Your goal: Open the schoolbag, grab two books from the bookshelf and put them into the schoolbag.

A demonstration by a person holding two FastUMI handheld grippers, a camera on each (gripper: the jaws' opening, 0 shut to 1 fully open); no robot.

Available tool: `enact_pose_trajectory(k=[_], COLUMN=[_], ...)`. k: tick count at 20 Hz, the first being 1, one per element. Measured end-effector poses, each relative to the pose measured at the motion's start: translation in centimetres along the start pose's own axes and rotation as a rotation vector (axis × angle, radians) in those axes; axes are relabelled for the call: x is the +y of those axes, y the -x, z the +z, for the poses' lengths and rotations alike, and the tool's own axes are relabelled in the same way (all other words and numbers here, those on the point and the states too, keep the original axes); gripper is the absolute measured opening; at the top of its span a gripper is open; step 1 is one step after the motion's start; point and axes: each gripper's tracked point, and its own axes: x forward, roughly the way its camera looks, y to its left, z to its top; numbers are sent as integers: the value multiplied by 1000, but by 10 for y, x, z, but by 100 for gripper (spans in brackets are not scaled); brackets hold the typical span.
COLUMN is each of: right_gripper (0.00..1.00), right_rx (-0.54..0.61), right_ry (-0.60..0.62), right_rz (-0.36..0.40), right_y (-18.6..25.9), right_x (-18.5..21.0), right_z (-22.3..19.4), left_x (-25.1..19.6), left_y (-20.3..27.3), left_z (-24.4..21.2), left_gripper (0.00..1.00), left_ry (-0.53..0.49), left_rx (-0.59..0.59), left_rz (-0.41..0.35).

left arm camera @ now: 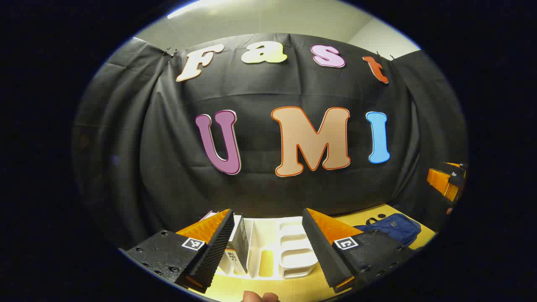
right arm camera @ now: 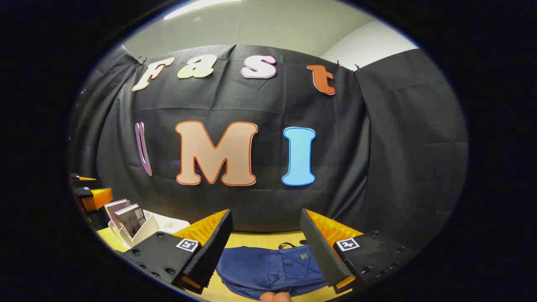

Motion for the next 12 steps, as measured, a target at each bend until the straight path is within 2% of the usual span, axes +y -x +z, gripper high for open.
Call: enact_pose_trajectory(k=[4,12], right_gripper=[100,100], right_rx=[-6,-8], right_ry=[2,-1], right_rz=[0,10], right_y=[0,4], right_x=[-1,-2], right_z=[1,1], left_x=[-3,-5], left_y=[2,8], left_z=[4,4], left_gripper=[97,95], left_ry=[-8,-16], left_rx=[-2,4], left_rz=[-2,-2])
